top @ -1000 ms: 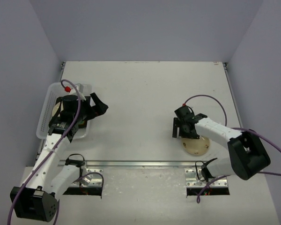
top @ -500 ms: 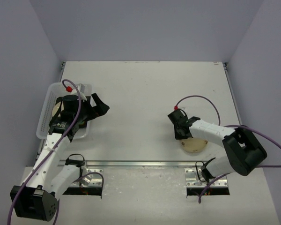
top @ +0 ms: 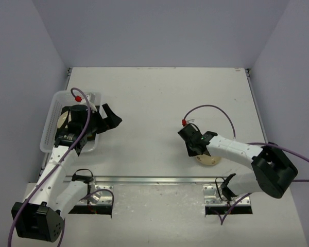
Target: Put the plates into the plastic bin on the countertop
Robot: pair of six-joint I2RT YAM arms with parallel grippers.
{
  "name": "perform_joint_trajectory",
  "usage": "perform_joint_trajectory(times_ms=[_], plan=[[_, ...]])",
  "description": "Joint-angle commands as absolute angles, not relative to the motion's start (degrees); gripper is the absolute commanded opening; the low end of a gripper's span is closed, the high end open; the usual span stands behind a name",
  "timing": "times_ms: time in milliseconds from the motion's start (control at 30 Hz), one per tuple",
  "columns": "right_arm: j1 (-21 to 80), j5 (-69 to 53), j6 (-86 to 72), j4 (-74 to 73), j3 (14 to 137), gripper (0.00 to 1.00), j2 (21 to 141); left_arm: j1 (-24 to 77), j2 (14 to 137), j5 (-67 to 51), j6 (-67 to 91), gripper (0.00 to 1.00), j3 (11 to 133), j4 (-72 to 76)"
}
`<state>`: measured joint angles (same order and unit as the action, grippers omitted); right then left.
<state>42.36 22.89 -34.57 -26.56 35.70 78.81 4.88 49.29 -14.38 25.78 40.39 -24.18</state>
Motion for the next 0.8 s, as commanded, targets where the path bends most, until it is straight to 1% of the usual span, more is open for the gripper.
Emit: perform_joint_trajectory(times_ms=[0, 33, 67, 100, 133, 167, 200, 300, 433, 633, 767], plan=[[43.2, 15.0, -30.0, -24.3, 35.8, 0.0, 74.4, 5.4, 49.4, -15.5, 25.9, 1.0, 40.4, -21.4], [43.2, 13.8, -29.4, -24.7, 35.8, 0.0, 73.9, 5.4, 49.5, -15.5, 25.9, 1.0, 40.4, -21.4], [43.2, 13.9, -29.2, -25.9, 36.1, 0.03, 73.8, 5.4, 49.5, -15.6, 25.8, 1.0, 40.4, -21.4], [43.2, 14.5, -29.0, -27.6, 36.5, 0.09, 73.9, 5.4, 49.5, -15.7, 25.8, 1.0, 40.4, -21.4], [43.2, 14.6, -29.0, -28.9, 36.5, 0.1, 73.9, 5.4, 49.5, -15.7, 25.8, 1.0, 40.4, -21.4], [43.2, 15.9, -29.7, -29.8, 36.9, 0.21, 74.5, 5.4, 49.5, -15.7, 25.8, 1.0, 40.4, -21.4], [43.2, 17.4, -29.7, -30.3, 36.8, 0.28, 74.8, 5.4, 49.5, -15.7, 25.8, 1.0, 40.4, -21.3], [43.2, 16.5, -29.0, -30.0, 36.2, 0.32, 76.8, 5.4, 49.9, -16.3, 25.9, 1.0, 40.4, -21.1], [44.0, 15.6, -28.9, -28.9, 35.3, 0.42, 78.5, 5.4, 50.1, -16.9, 25.5, 1.0, 40.4, -21.0], [47.3, 16.5, -30.4, -29.6, 36.1, 0.44, 78.2, 5.4, 50.7, -17.1, 25.4, 1.0, 40.5, -21.0], [48.5, 20.1, -31.3, -31.0, 37.0, 0.44, 78.5, 5.4, 51.0, -17.4, 25.3, 1.0, 40.4, -20.9]])
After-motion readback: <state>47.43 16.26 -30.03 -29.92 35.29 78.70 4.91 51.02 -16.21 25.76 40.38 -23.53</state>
